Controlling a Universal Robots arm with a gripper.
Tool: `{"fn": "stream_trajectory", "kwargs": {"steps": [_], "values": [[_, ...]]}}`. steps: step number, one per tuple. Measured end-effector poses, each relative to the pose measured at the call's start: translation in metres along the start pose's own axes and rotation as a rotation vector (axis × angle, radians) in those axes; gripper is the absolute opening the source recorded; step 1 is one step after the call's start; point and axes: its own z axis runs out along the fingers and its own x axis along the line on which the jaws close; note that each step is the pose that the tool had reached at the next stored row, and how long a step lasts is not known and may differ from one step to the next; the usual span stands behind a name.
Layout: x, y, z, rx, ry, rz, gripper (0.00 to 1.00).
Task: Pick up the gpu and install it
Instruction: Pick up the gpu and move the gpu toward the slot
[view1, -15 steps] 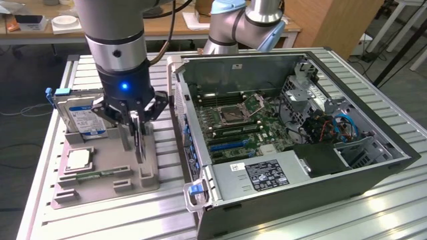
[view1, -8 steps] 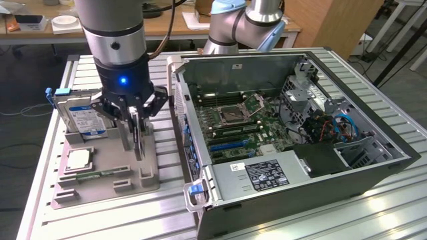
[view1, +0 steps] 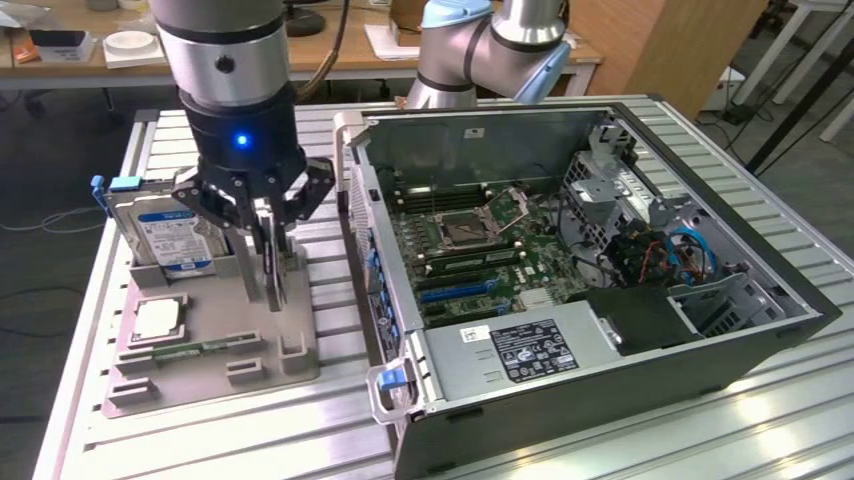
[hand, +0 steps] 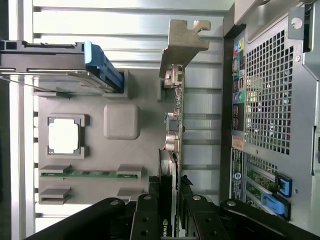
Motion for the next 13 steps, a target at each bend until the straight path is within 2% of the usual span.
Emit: {"fn": "stream_trajectory", "kwargs": {"steps": [13], "values": [[0.0, 0.001, -0.0266, 0.0, 0.0077, 0.0, 0.26]]}}
